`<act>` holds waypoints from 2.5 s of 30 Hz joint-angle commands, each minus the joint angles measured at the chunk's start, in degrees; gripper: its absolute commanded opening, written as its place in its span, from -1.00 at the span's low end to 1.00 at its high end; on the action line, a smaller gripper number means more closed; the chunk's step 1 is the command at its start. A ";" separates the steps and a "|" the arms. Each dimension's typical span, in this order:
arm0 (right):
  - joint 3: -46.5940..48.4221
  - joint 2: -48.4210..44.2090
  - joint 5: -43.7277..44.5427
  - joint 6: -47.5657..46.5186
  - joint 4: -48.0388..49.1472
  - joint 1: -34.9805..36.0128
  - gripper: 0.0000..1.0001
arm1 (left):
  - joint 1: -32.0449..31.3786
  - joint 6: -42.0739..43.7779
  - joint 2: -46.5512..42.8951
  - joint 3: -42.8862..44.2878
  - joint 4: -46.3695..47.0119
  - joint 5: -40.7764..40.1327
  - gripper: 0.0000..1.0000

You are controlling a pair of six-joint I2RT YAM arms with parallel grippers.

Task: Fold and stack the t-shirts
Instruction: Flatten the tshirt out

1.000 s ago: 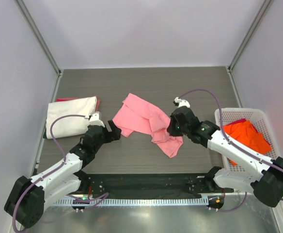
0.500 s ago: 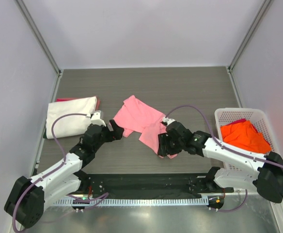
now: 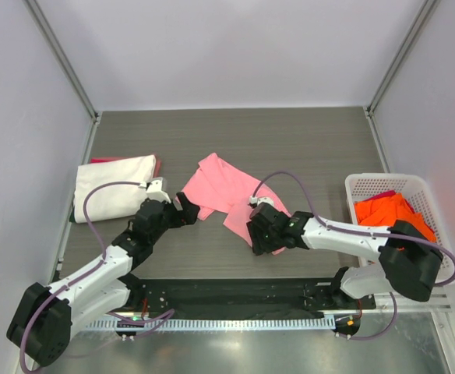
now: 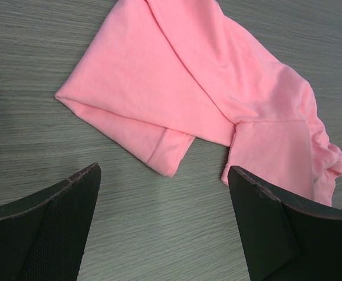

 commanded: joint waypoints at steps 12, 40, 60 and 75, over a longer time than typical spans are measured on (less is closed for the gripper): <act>4.64 11.22 10.78 1.65 0.53 3.24 -0.52 | -0.06 0.79 -0.27 1.33 2.51 0.33 0.79; 9.02 3.50 11.11 2.53 -4.99 6.49 -0.98 | 0.03 0.96 0.00 1.51 2.33 0.41 0.80; 42.24 -22.54 48.40 -1.42 -28.64 -10.21 -0.98 | -0.41 -7.03 17.12 17.67 -5.32 1.64 0.79; 30.13 -30.78 30.03 -1.07 -32.51 -10.21 -0.98 | -9.62 3.84 33.38 33.49 -5.85 11.83 0.86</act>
